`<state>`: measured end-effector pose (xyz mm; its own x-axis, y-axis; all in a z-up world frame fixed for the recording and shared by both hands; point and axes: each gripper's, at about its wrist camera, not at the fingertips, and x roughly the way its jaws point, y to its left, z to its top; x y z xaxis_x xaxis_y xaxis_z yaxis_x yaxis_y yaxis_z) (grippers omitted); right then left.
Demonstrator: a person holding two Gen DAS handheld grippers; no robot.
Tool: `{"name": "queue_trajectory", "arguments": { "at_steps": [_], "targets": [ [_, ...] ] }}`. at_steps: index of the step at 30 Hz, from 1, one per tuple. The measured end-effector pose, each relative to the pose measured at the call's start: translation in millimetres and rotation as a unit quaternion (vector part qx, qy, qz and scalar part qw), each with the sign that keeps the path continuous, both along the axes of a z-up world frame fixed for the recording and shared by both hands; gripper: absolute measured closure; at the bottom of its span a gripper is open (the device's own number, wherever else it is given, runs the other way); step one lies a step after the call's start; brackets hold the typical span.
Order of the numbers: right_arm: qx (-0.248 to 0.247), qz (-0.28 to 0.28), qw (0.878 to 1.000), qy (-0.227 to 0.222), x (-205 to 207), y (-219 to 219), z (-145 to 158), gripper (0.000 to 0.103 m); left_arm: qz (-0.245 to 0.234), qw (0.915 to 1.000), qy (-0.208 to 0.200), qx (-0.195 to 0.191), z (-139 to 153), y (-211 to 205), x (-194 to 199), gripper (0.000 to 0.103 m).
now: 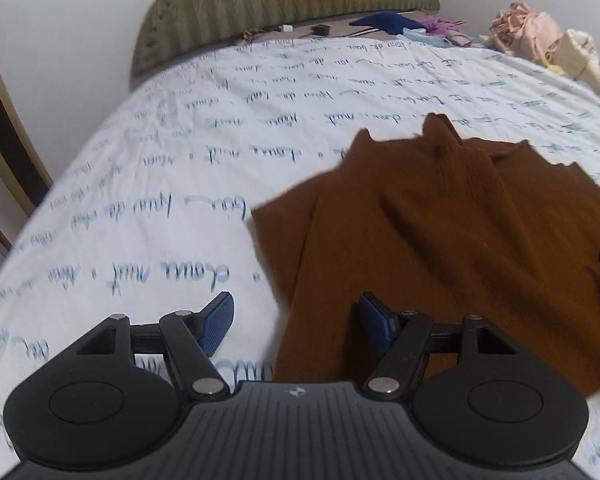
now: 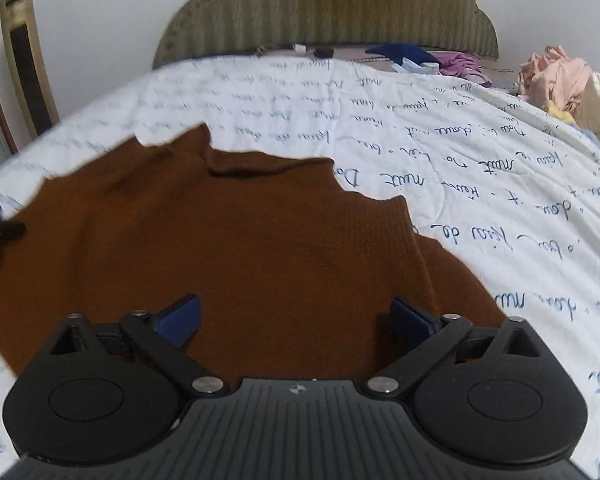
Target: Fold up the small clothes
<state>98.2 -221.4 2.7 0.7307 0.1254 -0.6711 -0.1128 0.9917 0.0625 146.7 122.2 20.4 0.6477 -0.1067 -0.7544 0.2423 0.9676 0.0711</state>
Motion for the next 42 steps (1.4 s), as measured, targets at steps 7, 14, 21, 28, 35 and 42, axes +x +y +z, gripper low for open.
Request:
{"name": "queue_trajectory", "arguments": {
  "at_steps": [7,14,21,28,35,42],
  "targets": [
    [-0.038,-0.019,0.999,-0.030,-29.5,7.7,6.5,0.002,-0.017,0.9979,0.035,-0.052,-0.1,12.3,-17.7,0.086],
    [-0.017,-0.083,0.995,-0.051,-75.1,-27.7,11.5,0.008,-0.028,0.9990,0.011,-0.032,9.4,12.2,-44.8,0.098],
    [0.068,-0.098,0.993,-0.011,-95.4,-56.3,-4.2,0.084,-0.010,0.9985,0.022,-0.049,0.6,21.7,-47.3,0.099],
    [0.076,-0.097,0.992,-0.014,-121.8,-62.5,1.0,0.097,-0.016,0.9966,0.050,-0.064,-7.8,37.1,-66.7,0.100],
    [0.019,-0.119,0.991,-0.052,-128.4,-46.2,18.9,0.075,-0.019,0.9993,0.003,-0.032,15.2,29.4,-79.3,0.098],
    [-0.015,-0.053,0.995,-0.078,-106.1,-0.2,23.5,0.035,-0.011,0.9990,-0.031,-0.030,31.4,-5.7,-60.0,0.096]
  ]
}}
